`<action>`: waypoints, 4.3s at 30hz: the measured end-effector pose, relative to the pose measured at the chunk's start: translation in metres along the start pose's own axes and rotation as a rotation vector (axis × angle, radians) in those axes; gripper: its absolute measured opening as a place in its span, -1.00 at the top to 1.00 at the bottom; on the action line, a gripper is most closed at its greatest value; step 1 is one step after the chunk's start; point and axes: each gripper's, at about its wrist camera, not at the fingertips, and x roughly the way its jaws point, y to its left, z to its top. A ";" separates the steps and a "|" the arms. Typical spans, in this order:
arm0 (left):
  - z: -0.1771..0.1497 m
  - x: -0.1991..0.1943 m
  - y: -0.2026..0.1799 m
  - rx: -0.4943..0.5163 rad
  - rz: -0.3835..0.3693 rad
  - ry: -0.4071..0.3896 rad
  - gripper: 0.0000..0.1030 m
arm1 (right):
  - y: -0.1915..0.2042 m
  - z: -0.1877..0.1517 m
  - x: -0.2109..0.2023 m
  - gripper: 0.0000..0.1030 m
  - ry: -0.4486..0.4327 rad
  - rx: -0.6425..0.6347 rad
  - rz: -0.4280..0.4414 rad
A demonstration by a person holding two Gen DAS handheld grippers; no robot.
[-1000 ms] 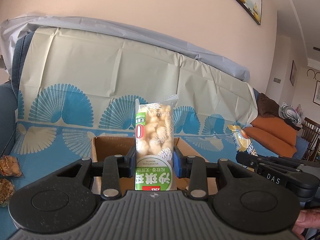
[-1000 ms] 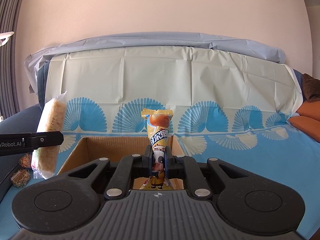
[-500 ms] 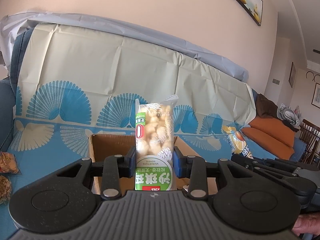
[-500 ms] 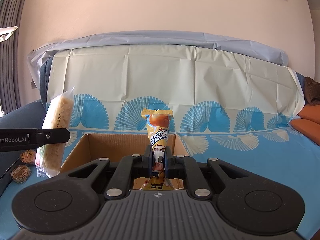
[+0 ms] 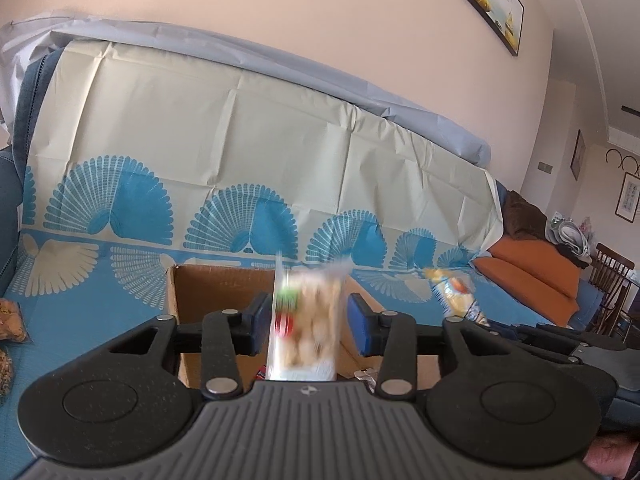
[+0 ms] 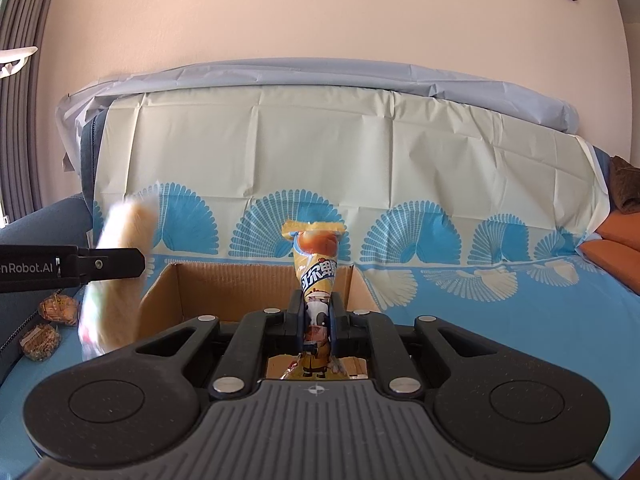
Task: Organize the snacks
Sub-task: 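Open both tools to drop the cracker stick and gold bar into the box, then move both tools back toward the round nut cake and cracker bag, then grasp the cracker bag with the right tool while left tool grasps round nut cake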
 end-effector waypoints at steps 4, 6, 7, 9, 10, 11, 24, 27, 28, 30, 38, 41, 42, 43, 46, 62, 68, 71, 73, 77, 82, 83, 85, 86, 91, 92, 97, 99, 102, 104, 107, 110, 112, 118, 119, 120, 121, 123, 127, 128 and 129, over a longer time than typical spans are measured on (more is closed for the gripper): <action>-0.001 -0.002 -0.006 0.040 0.007 -0.011 -0.24 | 0.004 -0.001 0.001 0.24 0.002 -0.025 -0.010; -0.001 -0.002 -0.008 0.052 0.007 -0.010 -0.25 | 0.005 0.000 0.001 0.20 -0.003 -0.028 -0.012; -0.001 -0.002 -0.008 0.055 0.009 -0.009 -0.25 | 0.005 -0.001 0.001 0.18 -0.001 -0.030 -0.015; -0.002 -0.003 -0.008 0.061 0.014 -0.008 -0.26 | 0.006 -0.001 0.002 0.16 0.002 -0.032 -0.021; -0.002 -0.003 -0.007 0.063 0.017 -0.007 -0.27 | 0.006 -0.001 0.002 0.13 0.002 -0.034 -0.024; -0.002 -0.004 -0.007 0.065 0.021 -0.007 -0.29 | 0.007 -0.001 0.002 0.13 0.002 -0.036 -0.027; -0.014 -0.019 0.004 0.187 0.102 0.043 -0.37 | 0.024 -0.002 0.006 0.13 0.000 -0.057 -0.065; -0.019 -0.030 0.008 0.234 0.139 0.039 -0.37 | 0.028 -0.001 0.006 0.13 -0.001 -0.028 -0.054; -0.019 -0.034 0.010 0.238 0.152 0.037 -0.37 | 0.030 -0.001 0.005 0.13 0.000 -0.018 -0.049; -0.019 -0.041 0.014 0.229 0.175 0.035 -0.37 | 0.036 -0.001 0.004 0.13 0.001 0.000 -0.034; -0.026 -0.064 0.041 0.092 0.269 0.046 -0.59 | 0.069 -0.001 -0.004 -0.05 0.008 0.032 0.088; -0.030 -0.067 0.051 0.068 0.302 0.037 -0.61 | 0.082 -0.002 -0.006 -0.24 0.005 0.033 0.140; -0.031 -0.068 0.055 0.056 0.310 0.036 -0.64 | 0.086 -0.002 -0.006 -0.25 0.005 0.028 0.154; -0.033 -0.067 0.060 0.041 0.318 0.038 -0.64 | 0.091 -0.003 -0.005 -0.25 0.007 0.021 0.163; -0.038 -0.062 0.075 -0.007 0.348 0.052 -0.65 | 0.103 -0.004 -0.002 -0.26 0.022 0.008 0.183; -0.059 -0.038 0.121 -0.185 0.425 0.112 -0.80 | 0.121 -0.010 0.013 -0.39 0.080 0.004 0.207; -0.072 -0.029 0.152 -0.261 0.600 0.099 -0.80 | 0.129 -0.013 0.018 -0.40 0.094 -0.020 0.214; -0.080 -0.026 0.171 -0.311 0.701 0.089 -0.80 | 0.132 -0.014 0.021 -0.40 0.103 -0.028 0.216; -0.084 -0.023 0.183 -0.331 0.759 0.082 -0.80 | 0.134 -0.015 0.023 -0.40 0.109 -0.031 0.217; -0.088 -0.015 0.205 -0.396 0.852 0.087 -0.80 | 0.139 -0.016 0.027 -0.40 0.119 -0.029 0.229; -0.090 0.000 0.225 -0.432 0.949 0.101 -0.82 | 0.143 -0.014 0.033 -0.41 0.120 0.004 0.266; -0.090 0.005 0.227 -0.433 0.960 0.110 -0.82 | 0.142 -0.013 0.035 -0.41 0.122 0.022 0.275; -0.091 0.012 0.232 -0.440 0.986 0.127 -0.82 | 0.139 -0.010 0.038 -0.41 0.118 0.060 0.295; -0.092 0.015 0.234 -0.447 1.003 0.125 -0.82 | 0.137 -0.008 0.039 -0.42 0.114 0.079 0.305; -0.092 0.027 0.241 -0.459 1.067 0.115 -0.82 | 0.128 0.002 0.048 -0.56 0.130 0.143 0.376; -0.092 0.029 0.241 -0.455 1.071 0.114 -0.82 | 0.128 0.005 0.050 -0.58 0.137 0.150 0.388; -0.092 0.033 0.247 -0.463 1.079 0.102 -0.77 | 0.141 0.030 0.070 -0.60 0.166 0.176 0.453; -0.092 0.032 0.248 -0.473 1.039 0.097 -0.56 | 0.153 0.042 0.086 -0.60 0.188 0.198 0.484; -0.092 0.026 0.253 -0.512 0.992 0.086 -0.42 | 0.178 0.058 0.111 -0.60 0.225 0.206 0.536; -0.092 0.024 0.255 -0.524 0.978 0.085 -0.39 | 0.197 0.065 0.132 -0.60 0.267 0.192 0.578; -0.092 0.019 0.253 -0.551 0.959 0.076 -0.30 | 0.227 0.069 0.164 -0.60 0.342 0.163 0.625; -0.094 0.012 0.249 -0.569 0.949 0.067 -0.27 | 0.259 0.066 0.193 -0.60 0.411 0.104 0.667; -0.093 0.009 0.250 -0.587 0.939 0.051 -0.25 | 0.282 0.062 0.208 -0.60 0.440 0.035 0.690; -0.092 0.003 0.247 -0.619 0.915 0.035 -0.23 | 0.354 0.045 0.243 -0.58 0.488 -0.230 0.742; -0.092 0.003 0.250 -0.626 0.910 0.038 -0.23 | 0.365 0.041 0.247 -0.58 0.498 -0.268 0.755; -0.092 0.003 0.251 -0.631 0.907 0.042 -0.23 | 0.374 0.039 0.252 -0.58 0.506 -0.300 0.764; -0.092 0.002 0.252 -0.635 0.904 0.042 -0.23 | 0.382 0.036 0.256 -0.58 0.514 -0.327 0.770; -0.092 0.002 0.253 -0.637 0.900 0.045 -0.23 | 0.397 0.028 0.269 -0.57 0.549 -0.372 0.784; -0.092 0.001 0.254 -0.641 0.895 0.050 -0.23 | 0.416 0.012 0.283 -0.48 0.606 -0.482 0.775; -0.092 0.000 0.254 -0.641 0.895 0.050 -0.23 | 0.419 0.008 0.285 -0.41 0.623 -0.497 0.776; -0.092 0.001 0.254 -0.641 0.895 0.050 -0.23 | 0.420 0.004 0.286 -0.33 0.632 -0.513 0.777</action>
